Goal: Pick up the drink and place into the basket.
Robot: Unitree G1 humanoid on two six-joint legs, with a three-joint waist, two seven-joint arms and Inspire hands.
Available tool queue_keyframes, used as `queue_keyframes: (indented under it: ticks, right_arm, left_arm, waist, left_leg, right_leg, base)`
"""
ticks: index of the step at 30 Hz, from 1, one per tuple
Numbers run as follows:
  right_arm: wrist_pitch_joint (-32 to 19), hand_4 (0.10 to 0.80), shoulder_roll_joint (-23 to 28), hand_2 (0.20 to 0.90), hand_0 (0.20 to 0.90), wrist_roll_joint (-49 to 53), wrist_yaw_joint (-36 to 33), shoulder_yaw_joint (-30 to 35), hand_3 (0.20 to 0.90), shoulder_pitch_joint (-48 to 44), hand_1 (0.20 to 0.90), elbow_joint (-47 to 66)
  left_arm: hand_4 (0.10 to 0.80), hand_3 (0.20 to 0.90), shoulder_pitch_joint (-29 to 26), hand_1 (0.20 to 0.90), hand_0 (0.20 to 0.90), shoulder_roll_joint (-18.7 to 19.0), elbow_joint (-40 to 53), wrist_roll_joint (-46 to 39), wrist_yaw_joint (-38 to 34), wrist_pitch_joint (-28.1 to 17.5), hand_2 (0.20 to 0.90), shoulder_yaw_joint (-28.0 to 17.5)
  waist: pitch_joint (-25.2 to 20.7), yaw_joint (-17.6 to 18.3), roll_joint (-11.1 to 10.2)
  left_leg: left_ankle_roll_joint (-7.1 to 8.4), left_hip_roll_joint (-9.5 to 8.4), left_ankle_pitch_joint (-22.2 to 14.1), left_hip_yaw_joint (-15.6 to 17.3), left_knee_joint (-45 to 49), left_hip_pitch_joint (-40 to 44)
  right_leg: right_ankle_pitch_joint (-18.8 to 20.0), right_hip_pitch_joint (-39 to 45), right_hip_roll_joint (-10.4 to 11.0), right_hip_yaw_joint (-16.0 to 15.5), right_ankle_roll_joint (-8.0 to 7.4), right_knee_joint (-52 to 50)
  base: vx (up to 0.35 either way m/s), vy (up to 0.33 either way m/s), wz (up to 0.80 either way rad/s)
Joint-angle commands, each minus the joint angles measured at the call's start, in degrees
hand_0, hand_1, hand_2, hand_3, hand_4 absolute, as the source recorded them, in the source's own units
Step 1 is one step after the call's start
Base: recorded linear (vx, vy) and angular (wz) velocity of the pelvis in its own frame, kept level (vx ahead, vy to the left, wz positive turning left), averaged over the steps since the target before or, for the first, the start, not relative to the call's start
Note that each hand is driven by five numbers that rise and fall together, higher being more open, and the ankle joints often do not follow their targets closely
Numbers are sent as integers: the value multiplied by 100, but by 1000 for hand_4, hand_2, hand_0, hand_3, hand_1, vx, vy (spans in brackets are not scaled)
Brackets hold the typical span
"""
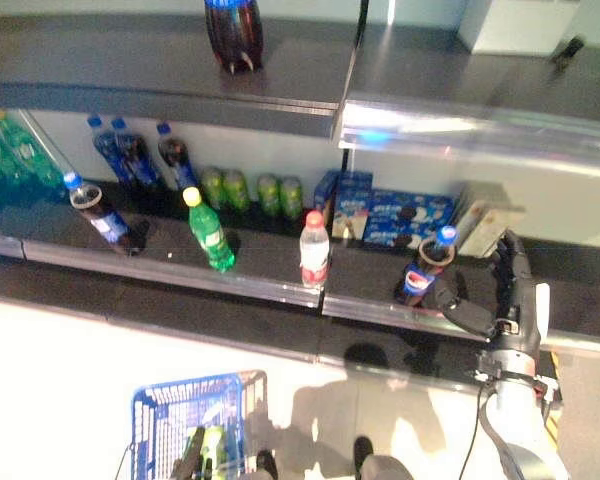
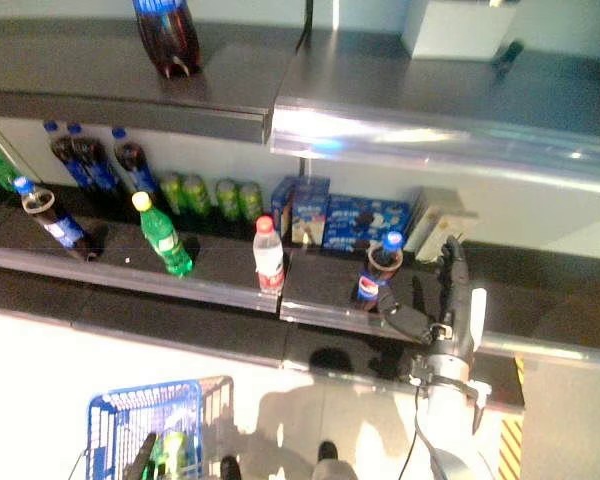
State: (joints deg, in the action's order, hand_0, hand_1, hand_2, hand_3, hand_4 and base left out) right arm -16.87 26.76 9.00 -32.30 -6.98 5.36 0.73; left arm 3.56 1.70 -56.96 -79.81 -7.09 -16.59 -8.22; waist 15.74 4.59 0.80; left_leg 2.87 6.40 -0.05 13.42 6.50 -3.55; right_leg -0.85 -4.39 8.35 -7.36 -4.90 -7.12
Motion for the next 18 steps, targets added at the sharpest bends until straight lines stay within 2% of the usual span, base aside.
queue_keyframes:
  ticks: [1,7,13,18]
  right_arm:
    - [-552,800,26,900,900,-44,-373,139,900,-654,900,564]
    - [-675,800,-3,900,900,95,-469,85,900,-750,900,338]
    - [-814,800,15,900,900,348,-735,165,900,-996,900,187]
    - [-809,800,-9,900,900,216,-1023,321,900,-1592,900,139]
  left_arm:
    - [100,200,146,300,300,552,815,99,68,-754,300,130]
    - [100,200,173,300,300,491,936,63,97,-730,300,242]
    - [100,200,41,300,300,511,1132,-6,102,-718,300,330]
    - [100,200,-157,300,300,473,1341,-156,242,-747,300,503]
  waist:
    - [65,-127,-30]
    - [413,-136,68]
    - [712,-144,139]
    - [1044,-132,331]
  left_leg:
    - [231,525,-470,-242,1509,-492]
    - [305,568,-73,-555,1943,-960]
    - [319,545,184,-724,2220,-1319]
    - [355,476,558,-870,2440,-1645]
  right_leg:
    - [-272,-293,382,-132,-27,-908]
    - [-456,-643,276,-106,183,-1399]
    - [-522,-898,228,-81,274,-1668]
    - [-559,-1130,218,-6,363,-1876]
  base:
    - [4,-22,5]
    - [1,-24,10]
    - [-28,-11,6]
    - [-31,19,0]
